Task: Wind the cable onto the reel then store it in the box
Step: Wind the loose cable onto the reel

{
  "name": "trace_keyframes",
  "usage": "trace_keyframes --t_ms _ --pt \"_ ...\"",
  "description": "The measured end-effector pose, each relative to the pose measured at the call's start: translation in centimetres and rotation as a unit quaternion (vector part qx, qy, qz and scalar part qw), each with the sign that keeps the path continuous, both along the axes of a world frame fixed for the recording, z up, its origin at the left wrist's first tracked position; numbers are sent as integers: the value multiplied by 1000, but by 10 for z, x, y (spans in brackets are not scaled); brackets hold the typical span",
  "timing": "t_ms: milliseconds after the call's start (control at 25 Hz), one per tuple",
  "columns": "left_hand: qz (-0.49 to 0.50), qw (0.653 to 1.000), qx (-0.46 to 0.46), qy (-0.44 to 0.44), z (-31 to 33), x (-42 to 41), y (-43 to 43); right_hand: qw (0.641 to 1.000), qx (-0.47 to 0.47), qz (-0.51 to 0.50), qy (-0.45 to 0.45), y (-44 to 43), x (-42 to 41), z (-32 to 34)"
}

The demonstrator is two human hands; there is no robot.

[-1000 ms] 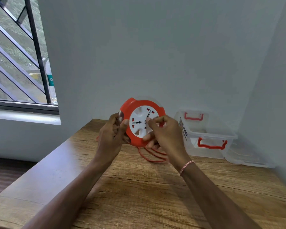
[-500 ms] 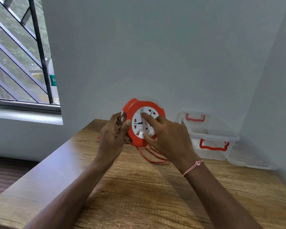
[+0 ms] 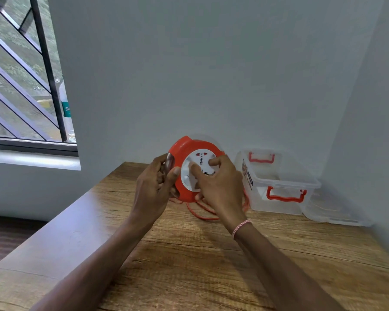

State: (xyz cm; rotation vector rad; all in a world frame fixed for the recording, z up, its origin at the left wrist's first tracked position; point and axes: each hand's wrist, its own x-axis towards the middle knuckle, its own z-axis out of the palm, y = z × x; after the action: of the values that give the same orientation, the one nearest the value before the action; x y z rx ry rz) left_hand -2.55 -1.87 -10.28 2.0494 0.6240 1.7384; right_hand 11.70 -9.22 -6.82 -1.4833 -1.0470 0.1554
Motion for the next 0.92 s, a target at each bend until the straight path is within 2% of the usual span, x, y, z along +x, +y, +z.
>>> trace_keyframes --t_ms 40,80,120,160,200,240,280,320,360,440,520,760,920 --pt "1 1000 4 0 0 1 -1 990 -1 51 134 0 -3 0" --pt "1 1000 5 -1 0 1 -1 969 -2 95 228 -1 -4 1" --pt "3 1000 3 -6 0 1 -1 955 -4 128 266 -2 -2 3" --pt "3 1000 -5 -12 1 0 0 955 -8 149 258 -4 0 6" --pt "0 1000 -18 -21 1 -1 1 970 -9 145 197 -6 4 8" --pt "-7 999 -35 -32 2 -2 2 992 -7 100 72 -8 10 10" --pt "-13 998 -51 -41 2 -3 3 995 12 17 -96 -10 18 11" --pt "-15 997 -63 -47 3 -4 3 960 51 -64 -266 -11 25 11" --pt "-17 996 -67 -51 4 -4 3 907 92 -102 -397 -13 30 11" --pt "-23 996 -69 -55 4 -5 3 834 92 -91 -536 -11 33 9" --pt "-26 996 -72 -53 5 -5 2 811 66 -79 -576 -9 30 4" --pt "-26 998 -49 -34 3 -2 -1 823 36 -93 -559 -6 20 1" --pt "-23 999 -27 -29 1 -2 -1 864 54 -82 -494 -7 15 1"
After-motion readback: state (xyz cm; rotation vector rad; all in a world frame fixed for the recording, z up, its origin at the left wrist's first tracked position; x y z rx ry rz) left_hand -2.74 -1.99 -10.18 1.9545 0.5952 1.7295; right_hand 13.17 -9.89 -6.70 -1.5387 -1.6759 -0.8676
